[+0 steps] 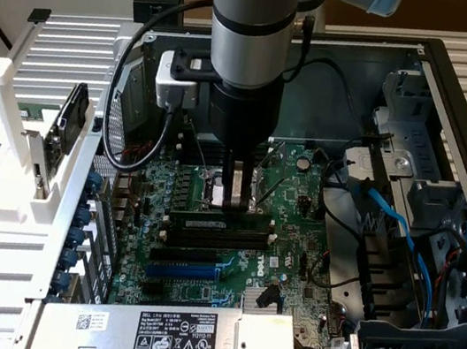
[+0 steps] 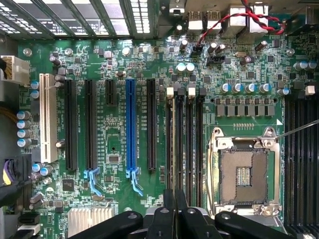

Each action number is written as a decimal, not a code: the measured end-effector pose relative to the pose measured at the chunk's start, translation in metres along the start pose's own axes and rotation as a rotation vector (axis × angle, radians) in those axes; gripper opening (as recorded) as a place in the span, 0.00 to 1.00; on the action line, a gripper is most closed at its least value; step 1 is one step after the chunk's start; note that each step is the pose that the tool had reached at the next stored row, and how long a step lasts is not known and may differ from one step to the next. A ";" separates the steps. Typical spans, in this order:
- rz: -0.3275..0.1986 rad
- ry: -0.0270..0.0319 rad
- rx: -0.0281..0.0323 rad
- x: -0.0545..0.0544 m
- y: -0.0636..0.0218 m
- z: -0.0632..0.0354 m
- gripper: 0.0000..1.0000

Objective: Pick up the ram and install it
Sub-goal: 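Pick up the ram and move it above insertion slot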

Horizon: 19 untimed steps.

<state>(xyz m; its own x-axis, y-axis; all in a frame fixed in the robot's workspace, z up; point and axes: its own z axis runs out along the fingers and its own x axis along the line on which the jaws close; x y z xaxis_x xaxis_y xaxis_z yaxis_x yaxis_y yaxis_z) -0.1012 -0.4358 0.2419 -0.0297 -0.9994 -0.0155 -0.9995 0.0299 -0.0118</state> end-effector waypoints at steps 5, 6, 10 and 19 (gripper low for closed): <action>0.000 -0.0001 0.0018 0.001 0.0011 0.0003 0.12; 0.000 -0.0001 0.0019 0.001 0.0011 0.0003 0.12; 0.000 -0.0001 0.0020 0.001 0.0011 0.0003 0.12; 0.000 0.0001 0.0022 0.001 0.0012 0.0020 0.12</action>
<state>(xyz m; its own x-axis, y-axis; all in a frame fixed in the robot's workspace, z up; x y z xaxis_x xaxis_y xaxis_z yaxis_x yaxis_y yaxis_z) -0.1024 -0.4370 0.2399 -0.0297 -0.9994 -0.0154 -0.9995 0.0299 -0.0140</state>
